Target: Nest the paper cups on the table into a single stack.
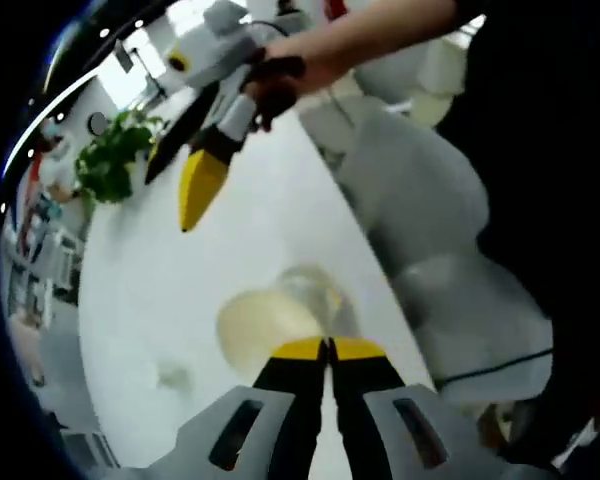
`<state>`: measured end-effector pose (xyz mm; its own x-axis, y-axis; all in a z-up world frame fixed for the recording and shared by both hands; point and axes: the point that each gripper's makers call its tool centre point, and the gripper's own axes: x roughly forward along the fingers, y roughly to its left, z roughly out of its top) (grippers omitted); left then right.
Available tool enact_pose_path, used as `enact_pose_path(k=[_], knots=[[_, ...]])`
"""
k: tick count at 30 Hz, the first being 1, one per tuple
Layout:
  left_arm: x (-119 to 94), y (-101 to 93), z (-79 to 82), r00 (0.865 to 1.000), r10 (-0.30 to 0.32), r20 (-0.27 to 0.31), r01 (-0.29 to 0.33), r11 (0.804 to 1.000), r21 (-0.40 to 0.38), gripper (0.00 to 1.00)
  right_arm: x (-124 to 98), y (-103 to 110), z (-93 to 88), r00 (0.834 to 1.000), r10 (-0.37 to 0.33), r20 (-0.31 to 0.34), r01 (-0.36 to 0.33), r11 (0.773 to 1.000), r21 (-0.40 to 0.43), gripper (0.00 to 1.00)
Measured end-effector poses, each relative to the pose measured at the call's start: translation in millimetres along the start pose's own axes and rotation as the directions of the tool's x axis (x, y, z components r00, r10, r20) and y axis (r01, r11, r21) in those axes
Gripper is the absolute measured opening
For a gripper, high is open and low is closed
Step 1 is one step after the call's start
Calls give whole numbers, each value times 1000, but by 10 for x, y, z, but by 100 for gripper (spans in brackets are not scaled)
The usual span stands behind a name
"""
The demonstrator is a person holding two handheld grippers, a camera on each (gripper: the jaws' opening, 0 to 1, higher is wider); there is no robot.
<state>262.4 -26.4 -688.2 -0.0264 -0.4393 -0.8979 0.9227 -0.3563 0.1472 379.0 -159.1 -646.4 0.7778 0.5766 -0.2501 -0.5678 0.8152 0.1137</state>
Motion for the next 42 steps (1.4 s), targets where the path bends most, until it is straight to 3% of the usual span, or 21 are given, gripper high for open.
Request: enact_pose_path(k=[19, 30, 42], knots=[[242, 15, 29, 994, -55, -90, 63, 994, 94, 0, -117, -119, -123, 1000, -22, 11, 22, 998, 59, 99], [408, -1, 5, 985, -108, -132, 118, 990, 72, 0, -175, -220, -191, 999, -40, 26, 37, 993, 110, 98], [562, -17, -18, 981, -142, -132, 147, 989, 32, 2, -186, -264, -288, 999, -41, 29, 37, 989, 144, 97]])
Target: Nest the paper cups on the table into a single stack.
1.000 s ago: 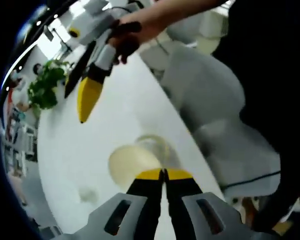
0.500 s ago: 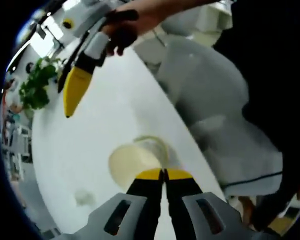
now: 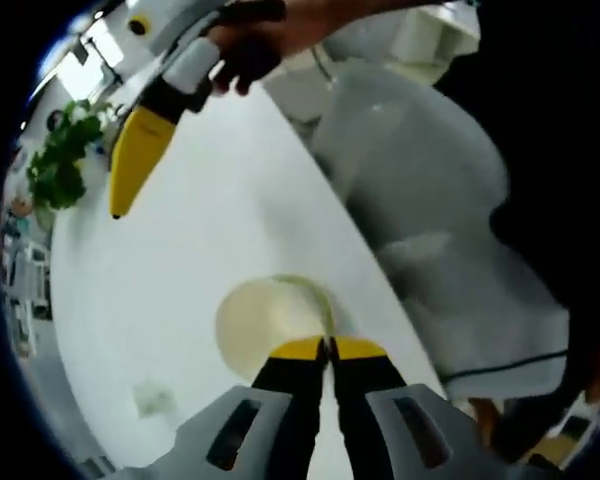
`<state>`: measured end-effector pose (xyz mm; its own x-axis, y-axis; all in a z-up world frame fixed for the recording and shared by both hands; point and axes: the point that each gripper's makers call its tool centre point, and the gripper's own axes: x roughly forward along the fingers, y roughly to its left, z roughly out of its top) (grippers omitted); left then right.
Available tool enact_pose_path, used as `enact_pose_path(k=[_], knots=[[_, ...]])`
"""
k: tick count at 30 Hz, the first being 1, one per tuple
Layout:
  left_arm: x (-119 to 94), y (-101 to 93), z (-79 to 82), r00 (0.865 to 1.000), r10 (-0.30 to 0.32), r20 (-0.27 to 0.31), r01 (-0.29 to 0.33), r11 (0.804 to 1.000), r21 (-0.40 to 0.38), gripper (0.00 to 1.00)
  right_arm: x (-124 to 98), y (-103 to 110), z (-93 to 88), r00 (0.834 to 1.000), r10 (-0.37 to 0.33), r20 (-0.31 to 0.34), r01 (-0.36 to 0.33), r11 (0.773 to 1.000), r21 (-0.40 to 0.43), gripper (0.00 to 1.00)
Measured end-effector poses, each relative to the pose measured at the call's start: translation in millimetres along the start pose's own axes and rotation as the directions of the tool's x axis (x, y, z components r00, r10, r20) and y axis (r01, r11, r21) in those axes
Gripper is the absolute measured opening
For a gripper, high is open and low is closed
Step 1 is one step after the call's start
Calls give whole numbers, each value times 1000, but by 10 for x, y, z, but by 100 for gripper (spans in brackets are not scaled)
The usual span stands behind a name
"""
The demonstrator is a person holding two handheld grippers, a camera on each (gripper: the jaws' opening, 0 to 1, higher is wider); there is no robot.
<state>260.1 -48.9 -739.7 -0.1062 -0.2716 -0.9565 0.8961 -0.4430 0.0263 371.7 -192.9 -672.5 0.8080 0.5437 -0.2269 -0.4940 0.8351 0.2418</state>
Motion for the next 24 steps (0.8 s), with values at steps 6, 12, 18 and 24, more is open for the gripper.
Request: enact_pose_path(k=[6, 12, 18, 24], knots=[[40, -21, 23, 1000, 0, 27, 0, 1000, -14, 14, 3, -28, -28, 1000, -2, -3, 2, 1000, 8, 96], [62, -50, 13, 999, 4, 38, -3, 1000, -24, 17, 24, -18, -26, 1000, 2, -2, -2, 1000, 13, 96], [18, 18, 80, 995, 44, 85, -37, 997, -75, 17, 53, 19, -43, 999, 17, -29, -17, 1000, -1, 96], [28, 0, 44, 993, 63, 98, -51, 992, -115, 19, 77, 1, -34, 999, 19, -46, -20, 1000, -12, 96]])
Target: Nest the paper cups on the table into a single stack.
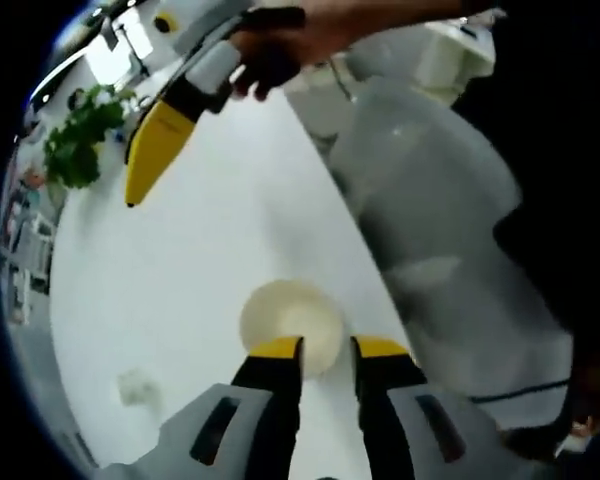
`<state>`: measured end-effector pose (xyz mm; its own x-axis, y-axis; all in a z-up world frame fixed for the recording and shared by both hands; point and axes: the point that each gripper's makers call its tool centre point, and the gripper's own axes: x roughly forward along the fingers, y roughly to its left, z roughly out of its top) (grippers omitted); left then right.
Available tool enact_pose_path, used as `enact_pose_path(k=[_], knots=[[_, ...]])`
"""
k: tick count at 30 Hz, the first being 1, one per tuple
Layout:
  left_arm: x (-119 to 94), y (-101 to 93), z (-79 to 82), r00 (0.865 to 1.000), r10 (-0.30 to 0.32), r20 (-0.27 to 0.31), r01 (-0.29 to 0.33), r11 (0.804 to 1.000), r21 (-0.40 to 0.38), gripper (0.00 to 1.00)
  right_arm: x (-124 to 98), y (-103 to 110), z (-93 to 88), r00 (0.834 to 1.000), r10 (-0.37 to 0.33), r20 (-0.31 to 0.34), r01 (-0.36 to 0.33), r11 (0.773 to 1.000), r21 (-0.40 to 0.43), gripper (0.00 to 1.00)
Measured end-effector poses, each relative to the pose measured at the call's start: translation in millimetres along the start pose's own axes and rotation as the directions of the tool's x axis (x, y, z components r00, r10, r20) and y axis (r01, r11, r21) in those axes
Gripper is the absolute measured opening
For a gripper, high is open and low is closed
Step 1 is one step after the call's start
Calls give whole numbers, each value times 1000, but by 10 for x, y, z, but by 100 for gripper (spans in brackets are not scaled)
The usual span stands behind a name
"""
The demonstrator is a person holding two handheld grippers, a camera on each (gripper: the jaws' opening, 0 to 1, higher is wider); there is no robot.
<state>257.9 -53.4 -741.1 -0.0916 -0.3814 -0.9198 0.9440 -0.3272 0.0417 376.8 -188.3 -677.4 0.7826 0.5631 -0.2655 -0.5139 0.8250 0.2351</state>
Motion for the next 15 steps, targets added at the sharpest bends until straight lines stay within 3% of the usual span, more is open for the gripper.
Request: enact_pose_path(k=[6, 9, 11, 15], knots=[[-97, -10, -3, 994, 62, 93, -49, 989, -137, 26, 40, -2, 11, 1000, 6, -20, -6, 1000, -16, 96], [-150, -14, -21, 983, 105, 150, -68, 970, -235, 31, 87, 4, 10, 999, 13, -34, -14, 1000, -18, 97], [-231, 10, 29, 963, 154, 221, -82, 949, -303, 34, 109, 23, 27, 999, 20, -39, -20, 1000, -21, 97], [-402, 83, 27, 920, 254, 299, -110, 898, -425, 37, 199, 58, 45, 997, 36, -63, -39, 998, -45, 97]])
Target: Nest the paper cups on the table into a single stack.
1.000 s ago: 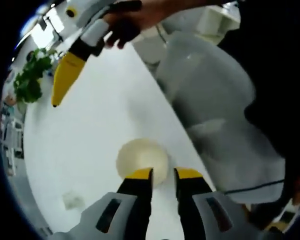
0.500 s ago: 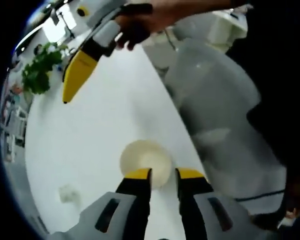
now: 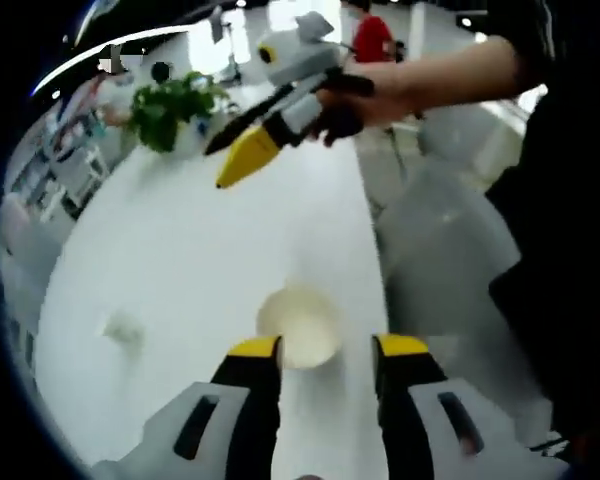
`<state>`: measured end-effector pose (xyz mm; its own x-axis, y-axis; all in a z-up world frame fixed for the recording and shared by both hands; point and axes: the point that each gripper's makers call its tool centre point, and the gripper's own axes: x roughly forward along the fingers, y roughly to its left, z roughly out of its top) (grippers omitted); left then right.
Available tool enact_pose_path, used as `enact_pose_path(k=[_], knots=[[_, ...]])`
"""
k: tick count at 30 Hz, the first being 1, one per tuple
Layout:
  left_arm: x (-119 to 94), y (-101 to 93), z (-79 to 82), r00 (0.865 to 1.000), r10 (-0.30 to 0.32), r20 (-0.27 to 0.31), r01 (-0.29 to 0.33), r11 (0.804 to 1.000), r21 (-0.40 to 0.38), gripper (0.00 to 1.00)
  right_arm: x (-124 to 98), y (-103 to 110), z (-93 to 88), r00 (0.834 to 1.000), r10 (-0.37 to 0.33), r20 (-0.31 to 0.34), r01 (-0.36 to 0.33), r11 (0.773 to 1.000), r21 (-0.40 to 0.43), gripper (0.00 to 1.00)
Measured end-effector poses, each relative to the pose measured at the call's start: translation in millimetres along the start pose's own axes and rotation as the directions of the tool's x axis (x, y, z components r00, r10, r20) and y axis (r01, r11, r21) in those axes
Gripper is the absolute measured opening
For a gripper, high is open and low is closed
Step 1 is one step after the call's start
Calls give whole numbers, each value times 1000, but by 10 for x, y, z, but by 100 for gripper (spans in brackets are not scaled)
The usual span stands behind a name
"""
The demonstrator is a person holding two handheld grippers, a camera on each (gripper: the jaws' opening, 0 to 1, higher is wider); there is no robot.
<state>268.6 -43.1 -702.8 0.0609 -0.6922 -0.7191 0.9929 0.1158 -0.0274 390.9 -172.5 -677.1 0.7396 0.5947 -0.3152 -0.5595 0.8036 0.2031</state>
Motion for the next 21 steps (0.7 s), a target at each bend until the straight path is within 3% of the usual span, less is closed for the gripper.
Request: enact_pose_path(k=[5, 9, 14, 17, 21], knots=[[-185, 138, 21, 990, 103, 97, -95, 992, -82, 45, 114, 6, 48, 1000, 16, -22, -16, 999, -31, 97], [-334, 256, -78, 968, 209, 136, -195, 975, -106, 50, 233, -2, 103, 999, 26, -37, -28, 998, -49, 97], [-433, 318, -229, 945, 280, 169, -237, 942, -237, 57, 391, 2, 149, 997, 44, -65, -49, 996, -79, 97], [-467, 359, -343, 934, 319, 162, -273, 928, -254, 64, 476, -20, 128, 995, 53, -89, -61, 994, -91, 97], [-516, 392, -421, 914, 363, 182, -289, 897, -336, 68, 625, -12, 141, 991, 71, -117, -83, 991, -107, 97]])
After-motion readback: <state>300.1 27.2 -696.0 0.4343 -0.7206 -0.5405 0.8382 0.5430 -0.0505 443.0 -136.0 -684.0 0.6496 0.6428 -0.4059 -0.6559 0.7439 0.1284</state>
